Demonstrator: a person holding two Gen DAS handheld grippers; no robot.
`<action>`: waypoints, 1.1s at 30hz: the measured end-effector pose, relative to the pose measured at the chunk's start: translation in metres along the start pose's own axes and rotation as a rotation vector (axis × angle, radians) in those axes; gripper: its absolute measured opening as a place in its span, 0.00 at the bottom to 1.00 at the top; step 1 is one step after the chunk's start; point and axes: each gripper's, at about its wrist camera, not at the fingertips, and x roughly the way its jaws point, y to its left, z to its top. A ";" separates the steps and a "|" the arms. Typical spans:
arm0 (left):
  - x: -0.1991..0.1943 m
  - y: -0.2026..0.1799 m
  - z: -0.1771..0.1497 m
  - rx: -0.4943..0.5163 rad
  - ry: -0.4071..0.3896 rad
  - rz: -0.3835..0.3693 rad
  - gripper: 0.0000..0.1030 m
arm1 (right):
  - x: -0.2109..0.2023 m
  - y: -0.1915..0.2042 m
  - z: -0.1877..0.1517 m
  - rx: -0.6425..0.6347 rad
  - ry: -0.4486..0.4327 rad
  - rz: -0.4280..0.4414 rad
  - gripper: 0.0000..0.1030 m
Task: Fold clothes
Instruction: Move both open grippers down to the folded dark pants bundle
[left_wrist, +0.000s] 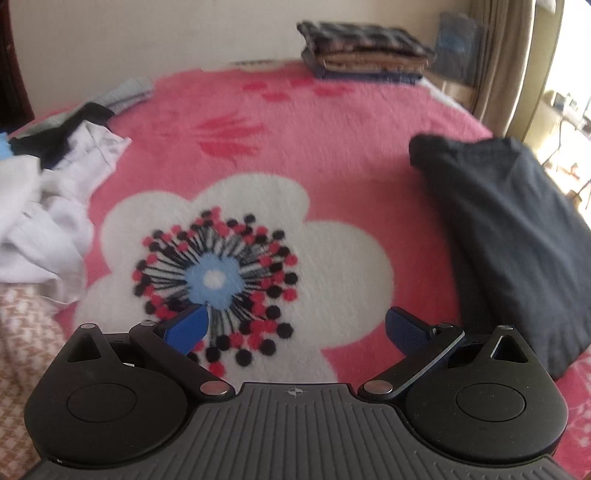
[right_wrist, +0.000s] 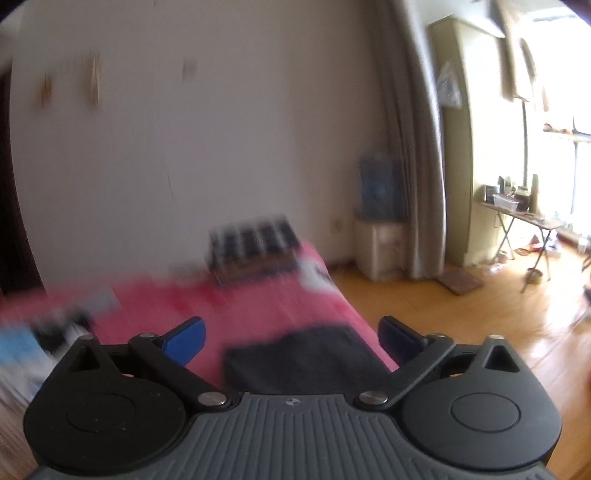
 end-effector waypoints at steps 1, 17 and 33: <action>0.004 -0.001 -0.001 0.003 0.009 0.003 1.00 | 0.020 0.002 -0.008 -0.022 0.032 -0.006 0.92; 0.014 -0.003 -0.009 0.028 0.013 0.008 1.00 | 0.191 0.005 -0.103 -0.143 0.404 0.067 0.52; -0.040 0.020 0.157 -0.103 -0.172 -0.175 1.00 | 0.182 -0.052 0.098 -0.171 0.054 0.323 0.48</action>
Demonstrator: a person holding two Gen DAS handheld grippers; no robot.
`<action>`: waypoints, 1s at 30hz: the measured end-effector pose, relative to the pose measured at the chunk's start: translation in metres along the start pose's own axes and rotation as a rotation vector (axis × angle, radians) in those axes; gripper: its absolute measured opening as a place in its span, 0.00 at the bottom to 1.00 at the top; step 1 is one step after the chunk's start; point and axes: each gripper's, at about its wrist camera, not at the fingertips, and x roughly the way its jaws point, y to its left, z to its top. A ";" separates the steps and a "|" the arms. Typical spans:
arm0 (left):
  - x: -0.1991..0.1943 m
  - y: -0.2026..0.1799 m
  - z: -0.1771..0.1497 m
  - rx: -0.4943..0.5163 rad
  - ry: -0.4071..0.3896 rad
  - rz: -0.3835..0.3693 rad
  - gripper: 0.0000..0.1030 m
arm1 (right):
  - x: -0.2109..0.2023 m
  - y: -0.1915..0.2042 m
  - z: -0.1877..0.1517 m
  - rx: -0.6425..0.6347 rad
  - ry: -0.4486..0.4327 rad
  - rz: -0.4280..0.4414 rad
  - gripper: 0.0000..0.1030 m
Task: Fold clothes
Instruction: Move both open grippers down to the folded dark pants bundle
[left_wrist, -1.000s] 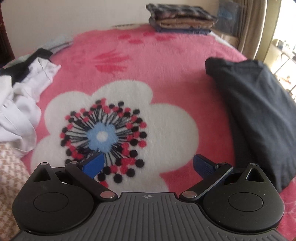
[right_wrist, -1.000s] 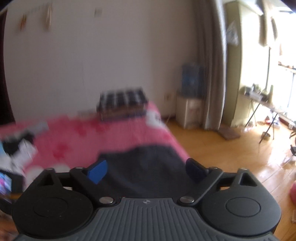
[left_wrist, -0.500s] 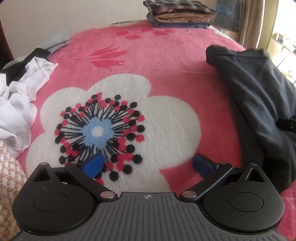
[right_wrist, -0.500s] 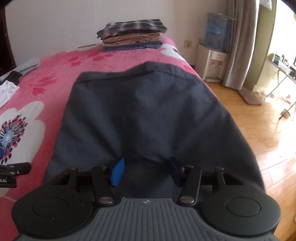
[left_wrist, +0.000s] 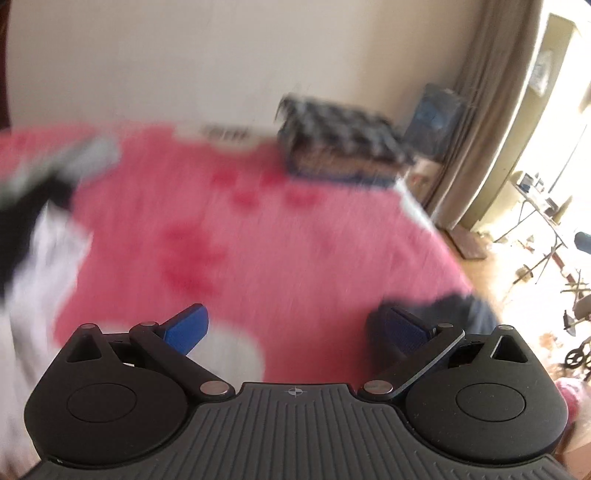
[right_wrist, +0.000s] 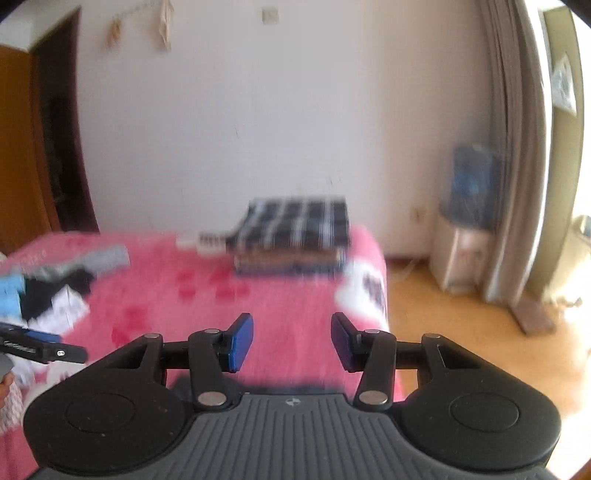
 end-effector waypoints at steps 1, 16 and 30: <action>-0.002 -0.006 0.013 0.010 -0.002 0.007 1.00 | -0.001 -0.007 0.009 0.007 -0.012 0.017 0.48; -0.043 -0.057 0.066 -0.028 0.210 0.077 1.00 | -0.028 -0.070 0.043 0.235 0.330 0.207 0.45; 0.074 -0.072 -0.051 0.123 0.250 -0.043 0.90 | 0.069 -0.044 -0.078 0.346 0.381 -0.005 0.29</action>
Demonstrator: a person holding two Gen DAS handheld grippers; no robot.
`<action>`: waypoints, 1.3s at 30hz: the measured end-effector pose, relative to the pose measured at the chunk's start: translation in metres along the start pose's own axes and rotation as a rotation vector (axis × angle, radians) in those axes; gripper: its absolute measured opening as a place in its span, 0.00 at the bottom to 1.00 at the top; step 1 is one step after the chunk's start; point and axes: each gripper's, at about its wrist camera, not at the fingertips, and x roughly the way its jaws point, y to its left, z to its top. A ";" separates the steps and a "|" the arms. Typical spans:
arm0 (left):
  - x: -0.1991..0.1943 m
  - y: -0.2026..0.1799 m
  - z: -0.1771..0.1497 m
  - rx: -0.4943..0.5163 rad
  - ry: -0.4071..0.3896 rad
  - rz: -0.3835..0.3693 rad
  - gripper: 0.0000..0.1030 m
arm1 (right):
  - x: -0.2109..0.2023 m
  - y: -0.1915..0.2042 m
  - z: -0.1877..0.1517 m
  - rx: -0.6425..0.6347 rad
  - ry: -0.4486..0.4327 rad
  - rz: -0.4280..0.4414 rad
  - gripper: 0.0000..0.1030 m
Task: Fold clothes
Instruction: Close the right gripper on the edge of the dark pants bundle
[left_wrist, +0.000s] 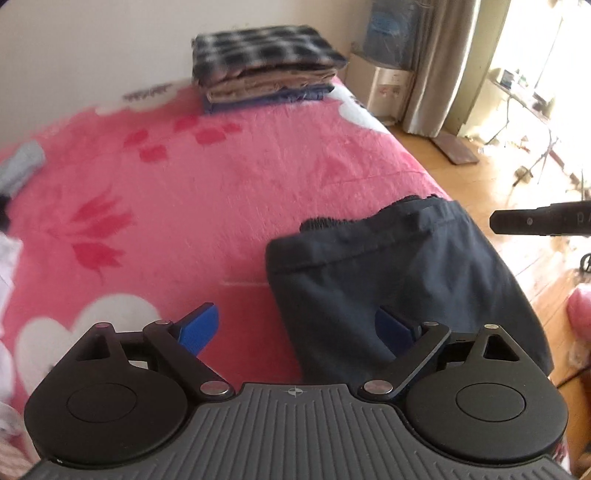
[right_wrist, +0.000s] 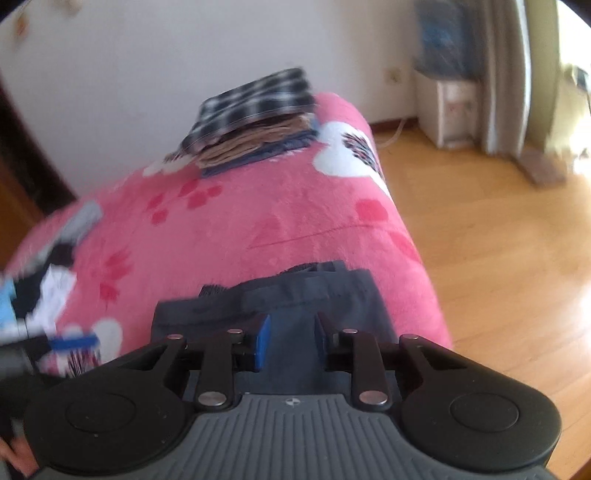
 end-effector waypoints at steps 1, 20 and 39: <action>0.003 0.006 0.001 -0.034 0.006 -0.025 0.90 | 0.002 -0.009 0.001 0.030 -0.001 0.015 0.31; 0.052 0.037 0.010 -0.177 0.052 -0.175 0.35 | 0.109 -0.121 0.035 0.297 0.261 0.416 0.52; 0.073 0.034 0.031 -0.109 -0.001 -0.129 0.28 | 0.108 -0.126 0.028 0.342 0.127 0.369 0.09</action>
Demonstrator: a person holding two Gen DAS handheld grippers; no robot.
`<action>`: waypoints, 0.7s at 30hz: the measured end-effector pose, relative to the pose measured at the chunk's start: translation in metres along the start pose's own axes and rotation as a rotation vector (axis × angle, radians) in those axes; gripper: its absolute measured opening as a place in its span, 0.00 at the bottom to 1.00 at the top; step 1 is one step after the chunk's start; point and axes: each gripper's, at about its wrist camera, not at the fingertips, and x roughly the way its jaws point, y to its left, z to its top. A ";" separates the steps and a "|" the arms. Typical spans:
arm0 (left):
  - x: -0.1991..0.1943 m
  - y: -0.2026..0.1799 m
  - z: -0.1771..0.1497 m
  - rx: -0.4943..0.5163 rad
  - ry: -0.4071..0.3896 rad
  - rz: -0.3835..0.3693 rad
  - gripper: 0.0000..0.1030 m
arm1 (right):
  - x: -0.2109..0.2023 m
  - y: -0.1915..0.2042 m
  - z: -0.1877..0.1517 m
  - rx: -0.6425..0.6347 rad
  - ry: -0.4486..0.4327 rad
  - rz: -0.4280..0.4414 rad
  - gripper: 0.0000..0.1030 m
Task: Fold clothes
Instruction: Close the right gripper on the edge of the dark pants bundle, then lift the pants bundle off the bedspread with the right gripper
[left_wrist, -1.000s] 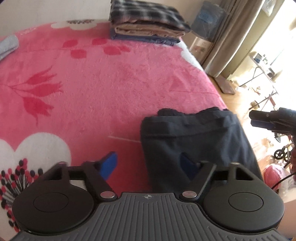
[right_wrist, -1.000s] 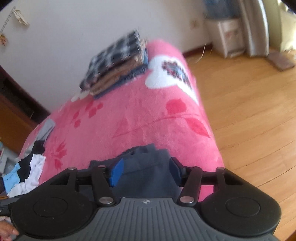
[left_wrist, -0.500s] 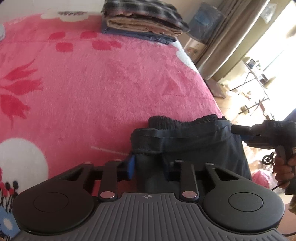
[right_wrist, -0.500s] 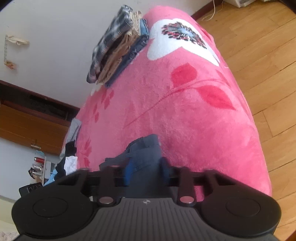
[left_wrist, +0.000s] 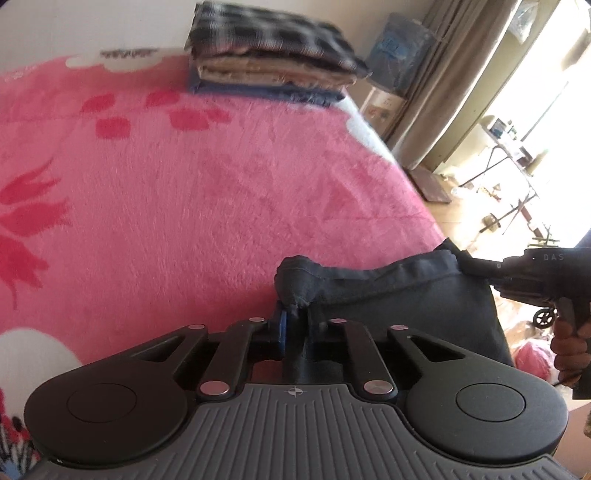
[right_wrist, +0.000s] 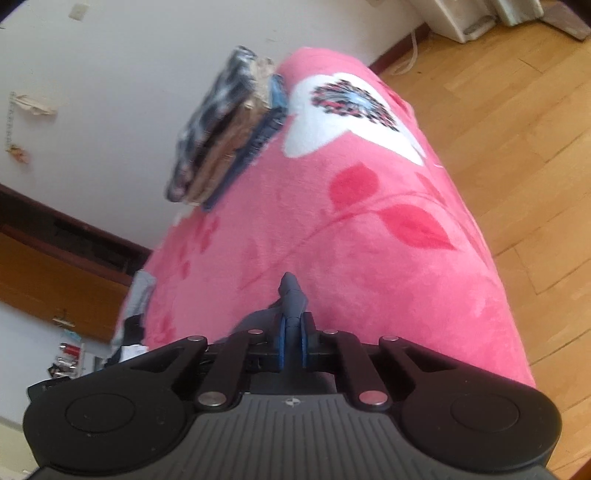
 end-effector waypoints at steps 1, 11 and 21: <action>-0.001 0.000 0.001 -0.006 0.000 0.022 0.34 | 0.004 -0.001 0.000 0.000 0.010 -0.025 0.11; -0.056 -0.033 0.012 0.220 -0.020 0.159 0.43 | -0.040 0.079 -0.014 -0.259 -0.057 -0.246 0.29; 0.008 -0.068 -0.014 0.400 0.059 0.116 0.44 | 0.053 0.103 -0.039 -0.534 0.140 -0.285 0.21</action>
